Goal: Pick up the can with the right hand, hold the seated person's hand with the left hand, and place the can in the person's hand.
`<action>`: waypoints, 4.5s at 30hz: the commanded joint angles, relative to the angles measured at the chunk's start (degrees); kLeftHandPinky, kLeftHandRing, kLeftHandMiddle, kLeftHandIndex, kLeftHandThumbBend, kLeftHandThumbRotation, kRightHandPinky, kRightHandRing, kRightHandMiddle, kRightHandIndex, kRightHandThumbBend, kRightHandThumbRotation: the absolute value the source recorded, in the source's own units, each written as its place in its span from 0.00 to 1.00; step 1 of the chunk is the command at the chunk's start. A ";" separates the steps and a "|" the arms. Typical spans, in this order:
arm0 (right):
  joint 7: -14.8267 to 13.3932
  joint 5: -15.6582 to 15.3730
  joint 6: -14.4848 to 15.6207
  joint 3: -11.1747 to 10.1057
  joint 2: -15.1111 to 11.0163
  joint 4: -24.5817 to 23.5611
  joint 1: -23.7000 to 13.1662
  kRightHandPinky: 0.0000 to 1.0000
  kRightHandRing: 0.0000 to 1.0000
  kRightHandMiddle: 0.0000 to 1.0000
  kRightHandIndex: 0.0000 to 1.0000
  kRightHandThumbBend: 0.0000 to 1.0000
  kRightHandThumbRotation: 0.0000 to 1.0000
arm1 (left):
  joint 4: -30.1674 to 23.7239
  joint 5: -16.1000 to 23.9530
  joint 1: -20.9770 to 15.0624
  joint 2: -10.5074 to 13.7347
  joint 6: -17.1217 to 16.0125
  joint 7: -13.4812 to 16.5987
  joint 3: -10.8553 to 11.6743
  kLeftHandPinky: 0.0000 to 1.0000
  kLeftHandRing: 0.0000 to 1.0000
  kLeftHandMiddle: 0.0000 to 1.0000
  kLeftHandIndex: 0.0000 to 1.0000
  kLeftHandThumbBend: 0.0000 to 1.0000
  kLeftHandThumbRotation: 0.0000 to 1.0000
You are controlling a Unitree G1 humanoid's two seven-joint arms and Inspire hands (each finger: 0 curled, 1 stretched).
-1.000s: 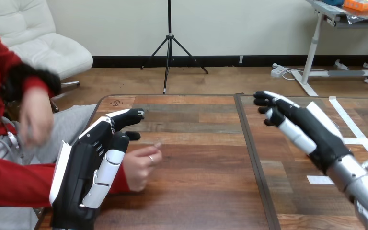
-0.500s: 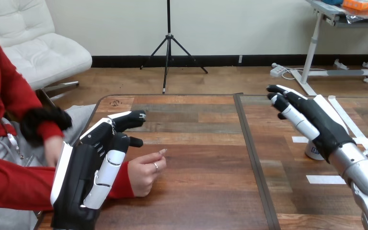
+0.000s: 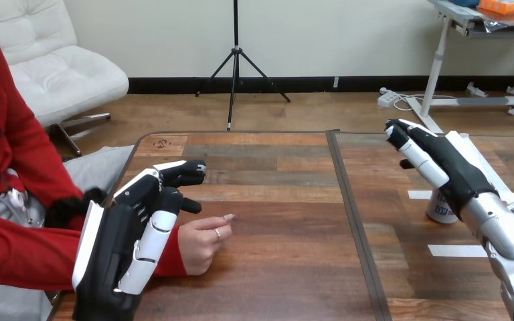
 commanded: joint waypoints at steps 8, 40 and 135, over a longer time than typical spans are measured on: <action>-4.43 -1.91 -0.29 -0.30 -5.63 7.20 -15.30 0.86 0.92 0.91 0.91 1.00 1.00 | 1.72 0.91 -3.92 -0.60 -4.44 0.12 0.04 0.55 0.74 0.75 0.64 0.52 0.89; -3.50 2.20 1.85 -3.24 -6.50 10.31 -19.31 0.73 0.95 0.96 0.94 0.82 1.00 | 1.86 -0.46 -3.88 -0.39 -4.87 -0.78 0.22 0.52 0.72 0.74 0.62 0.51 0.86; -10.10 -5.01 17.48 3.73 -6.17 14.22 -12.43 0.78 0.95 0.99 1.00 1.00 0.41 | 1.46 -2.01 -3.76 0.66 -5.34 -3.03 1.08 0.54 0.71 0.71 0.60 0.42 0.81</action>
